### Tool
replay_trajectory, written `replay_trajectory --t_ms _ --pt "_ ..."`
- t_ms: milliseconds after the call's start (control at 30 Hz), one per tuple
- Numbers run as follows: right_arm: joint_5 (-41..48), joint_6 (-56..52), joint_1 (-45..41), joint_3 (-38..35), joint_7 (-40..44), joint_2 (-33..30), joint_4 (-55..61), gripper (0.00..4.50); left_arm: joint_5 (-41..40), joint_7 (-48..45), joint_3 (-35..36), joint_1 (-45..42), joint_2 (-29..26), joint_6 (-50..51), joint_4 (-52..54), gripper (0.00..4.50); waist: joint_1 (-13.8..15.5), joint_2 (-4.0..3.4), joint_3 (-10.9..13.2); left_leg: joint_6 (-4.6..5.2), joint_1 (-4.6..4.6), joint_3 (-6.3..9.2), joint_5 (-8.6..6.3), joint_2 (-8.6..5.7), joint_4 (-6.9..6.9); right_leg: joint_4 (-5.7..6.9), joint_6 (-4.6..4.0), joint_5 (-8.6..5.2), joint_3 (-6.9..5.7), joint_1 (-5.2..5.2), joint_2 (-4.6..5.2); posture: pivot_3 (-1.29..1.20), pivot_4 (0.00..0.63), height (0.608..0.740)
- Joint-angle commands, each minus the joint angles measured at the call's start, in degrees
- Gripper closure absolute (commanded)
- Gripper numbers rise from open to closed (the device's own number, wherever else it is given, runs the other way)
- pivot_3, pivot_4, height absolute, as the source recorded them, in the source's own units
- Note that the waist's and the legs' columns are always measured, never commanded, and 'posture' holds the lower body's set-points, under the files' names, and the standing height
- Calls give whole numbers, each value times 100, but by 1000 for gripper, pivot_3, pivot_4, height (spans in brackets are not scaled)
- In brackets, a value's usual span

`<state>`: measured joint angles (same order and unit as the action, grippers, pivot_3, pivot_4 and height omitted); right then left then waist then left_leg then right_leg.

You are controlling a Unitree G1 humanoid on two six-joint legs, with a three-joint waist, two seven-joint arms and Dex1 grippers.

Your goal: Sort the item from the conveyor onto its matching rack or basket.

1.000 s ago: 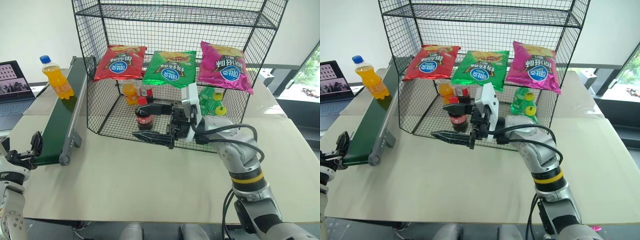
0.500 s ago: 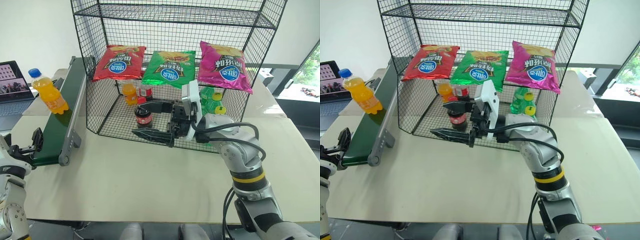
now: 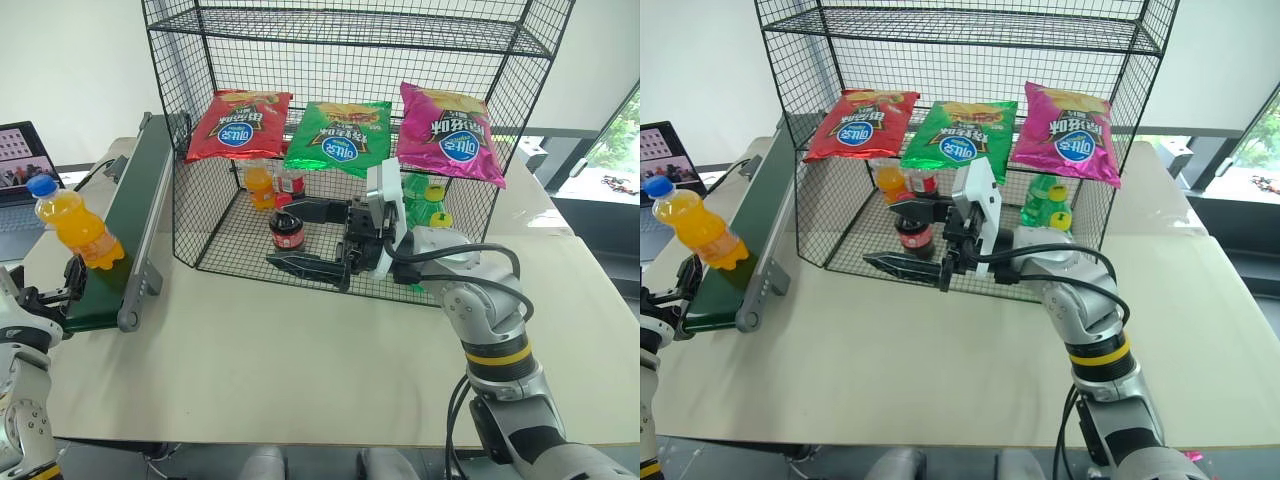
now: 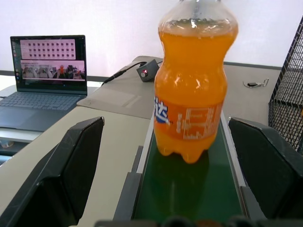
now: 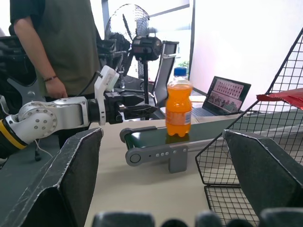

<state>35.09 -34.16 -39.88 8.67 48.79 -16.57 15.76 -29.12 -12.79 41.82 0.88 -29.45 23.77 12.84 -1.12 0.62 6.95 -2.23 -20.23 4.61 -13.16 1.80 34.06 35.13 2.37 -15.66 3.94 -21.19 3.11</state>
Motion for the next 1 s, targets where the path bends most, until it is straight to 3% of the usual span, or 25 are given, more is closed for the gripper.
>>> replay_trajectory --t_ms 33,433,600,733,1000 --pt "82 82 -89 -76 25 -10 241 0 60 -51 33 -67 -148 -186 73 46 -5 0 0 0 0 0 0 0 -1 0 0 0 0 0 0 0 150 738" --pt "151 -9 -35 -93 -68 11 334 0 69 -251 -5 -146 -237 -320 -127 46 -8 -1 0 0 0 0 0 1 -7 -1 0 0 0 -3 0 0 150 738" --pt "156 -11 -34 -90 -84 20 338 0 -25 -371 47 -143 -219 -389 -120 1408 1 -1 1 0 0 0 0 0 -7 -1 0 0 0 -3 1 0 150 738" --pt "149 -7 -33 -84 -94 27 338 0 -51 -385 59 -94 -196 -348 5 1408 11 -1 1 -1 0 0 1 -1 -7 -1 0 0 0 -3 1 0 150 738" --pt "-50 -85 297 -144 -466 -197 656 0 -589 -109 -614 -286 -414 825 1837 1408 48 24 18 -3 -6 3 2 -1 -8 -3 0 0 -3 -3 4 0 150 738"
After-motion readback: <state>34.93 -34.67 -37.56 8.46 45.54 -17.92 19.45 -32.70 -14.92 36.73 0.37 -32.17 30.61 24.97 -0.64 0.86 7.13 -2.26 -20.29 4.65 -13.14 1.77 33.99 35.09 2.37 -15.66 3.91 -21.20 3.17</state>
